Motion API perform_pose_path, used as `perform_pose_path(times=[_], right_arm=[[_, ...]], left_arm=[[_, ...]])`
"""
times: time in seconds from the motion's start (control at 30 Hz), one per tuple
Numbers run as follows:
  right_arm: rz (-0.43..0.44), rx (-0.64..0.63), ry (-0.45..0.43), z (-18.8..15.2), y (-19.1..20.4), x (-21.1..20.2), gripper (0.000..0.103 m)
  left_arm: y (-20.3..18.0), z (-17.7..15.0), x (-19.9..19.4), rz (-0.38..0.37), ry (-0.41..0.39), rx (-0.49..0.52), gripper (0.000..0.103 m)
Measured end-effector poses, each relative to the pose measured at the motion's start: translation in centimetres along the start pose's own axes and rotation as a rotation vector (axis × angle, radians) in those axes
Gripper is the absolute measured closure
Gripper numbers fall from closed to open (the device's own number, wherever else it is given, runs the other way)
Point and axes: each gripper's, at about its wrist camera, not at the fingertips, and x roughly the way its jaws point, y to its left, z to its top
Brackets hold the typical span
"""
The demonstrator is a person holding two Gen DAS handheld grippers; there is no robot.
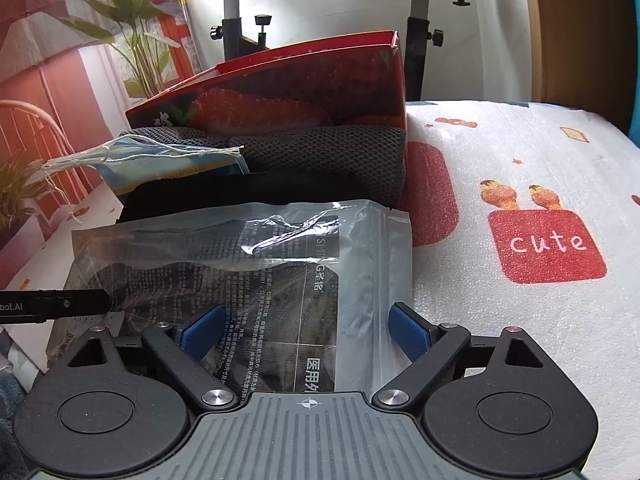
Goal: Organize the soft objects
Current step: 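Close both grippers on the clear bag's edge, then lift the clear bag with both grippers and carry it over the red box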
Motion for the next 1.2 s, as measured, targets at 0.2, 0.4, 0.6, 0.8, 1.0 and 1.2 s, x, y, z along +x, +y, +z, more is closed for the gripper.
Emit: perform_pose_path(times=[0.2,0.4,0.6,0.8,1.0,1.2], right_arm=[[0.033,-0.047,0.030,0.3,1.0,-0.4,0.031],[0.014,-0.189,0.031,0.3,2.8,-1.6,0.048],[0.003,-0.273,0.039,0.2,3.8,-2.6,0.054],[-0.006,-0.342,0.021,0.3,4.6,-3.4,0.057],[-0.027,-0.410,-0.033,0.6,6.0,-5.0,0.058],[-0.038,-0.442,-0.088,1.1,7.0,-7.0,0.059]], left_arm=[[-0.1,0.0,0.3,-0.055,0.028,-0.010,0.037],[-0.2,-0.1,0.2,-0.045,0.027,-0.007,0.038],[0.0,0.0,-0.3,-0.039,0.021,-0.021,0.038],[0.4,0.3,-1.3,-0.033,-0.004,-0.026,0.038],[0.0,0.2,-3.6,-0.029,-0.071,0.000,0.038],[-0.5,0.6,-6.4,-0.024,-0.158,0.021,0.038]])
